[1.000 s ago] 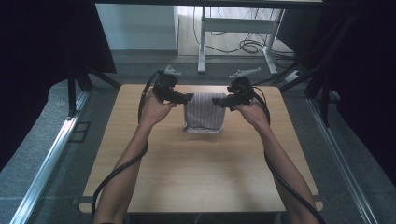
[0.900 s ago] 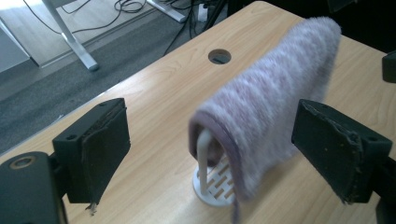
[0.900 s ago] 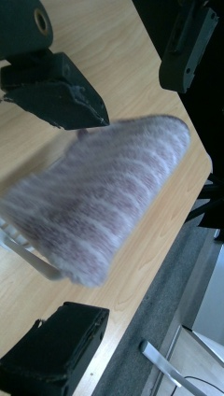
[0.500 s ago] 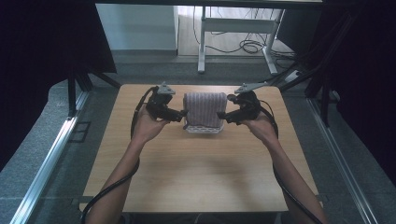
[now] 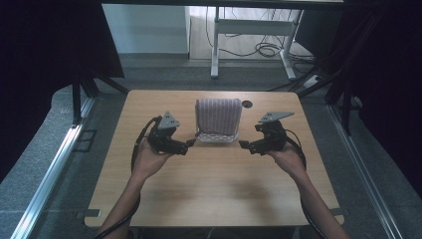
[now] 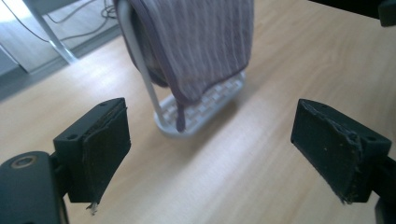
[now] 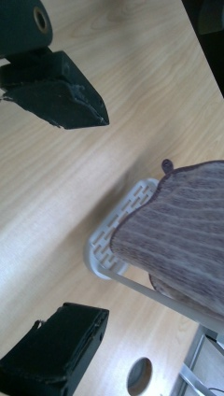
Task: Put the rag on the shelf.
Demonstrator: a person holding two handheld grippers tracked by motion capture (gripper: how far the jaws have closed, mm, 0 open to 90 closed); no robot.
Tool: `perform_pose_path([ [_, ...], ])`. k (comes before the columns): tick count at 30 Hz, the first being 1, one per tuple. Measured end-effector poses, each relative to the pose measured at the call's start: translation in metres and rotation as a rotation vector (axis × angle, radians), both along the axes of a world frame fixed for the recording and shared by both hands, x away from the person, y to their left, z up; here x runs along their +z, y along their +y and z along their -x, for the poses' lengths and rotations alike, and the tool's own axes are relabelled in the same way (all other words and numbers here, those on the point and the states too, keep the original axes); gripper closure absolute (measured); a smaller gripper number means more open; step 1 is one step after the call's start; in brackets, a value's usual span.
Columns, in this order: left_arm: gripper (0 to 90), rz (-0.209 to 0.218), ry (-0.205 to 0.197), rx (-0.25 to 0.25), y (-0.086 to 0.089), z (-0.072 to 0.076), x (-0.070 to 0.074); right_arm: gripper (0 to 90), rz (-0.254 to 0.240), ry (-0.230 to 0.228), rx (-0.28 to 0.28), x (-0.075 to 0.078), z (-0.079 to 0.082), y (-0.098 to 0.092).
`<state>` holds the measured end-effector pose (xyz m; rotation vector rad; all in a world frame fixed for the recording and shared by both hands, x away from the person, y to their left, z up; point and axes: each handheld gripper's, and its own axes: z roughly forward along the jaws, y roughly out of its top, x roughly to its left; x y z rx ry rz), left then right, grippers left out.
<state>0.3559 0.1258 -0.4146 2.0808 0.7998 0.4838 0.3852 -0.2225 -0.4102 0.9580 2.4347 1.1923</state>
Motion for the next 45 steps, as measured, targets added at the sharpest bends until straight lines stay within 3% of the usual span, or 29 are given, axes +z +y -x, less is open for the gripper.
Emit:
perform_pose_path([
  [4,11.5,-0.013,0.009,0.001,0.002,0.009,-0.015,5.9,0.001,0.003,0.003,-0.008,0.009,-0.003],
  [11,11.5,0.019,0.047,0.0,0.005,0.03,-0.044,3.0,0.022,0.035,0.009,-0.035,0.027,-0.007],
  [18,11.5,-0.001,0.059,0.003,0.003,0.045,-0.065,1.4,0.039,0.059,0.01,-0.058,0.034,-0.006],
  [24,11.4,-0.014,0.07,0.001,-0.001,0.053,-0.081,1.0,0.051,0.095,0.025,-0.078,0.041,-0.001],
  [28,11.5,-0.049,0.08,-0.006,-0.005,0.058,-0.095,0.3,0.069,0.106,0.036,-0.093,0.044,0.002],
  [37,11.4,-0.062,0.135,-0.007,-0.009,0.064,-0.125,0.0,0.085,0.143,0.054,-0.119,0.048,0.01],
  [38,11.5,-0.076,0.151,-0.003,-0.011,0.064,-0.128,0.0,0.075,0.135,0.053,-0.124,0.049,0.011],
  [41,11.5,-0.088,0.142,0.002,-0.012,0.064,-0.128,0.0,0.072,0.134,0.053,-0.128,0.05,0.012],
  [42,12.1,-0.097,0.148,0.006,-0.013,0.064,-0.128,0.0,0.088,0.08,0.054,-0.132,0.052,0.014],
  [45,11.6,-0.095,0.183,0.01,-0.013,0.06,-0.129,0.0,0.122,0.044,0.059,-0.134,0.053,0.016],
])
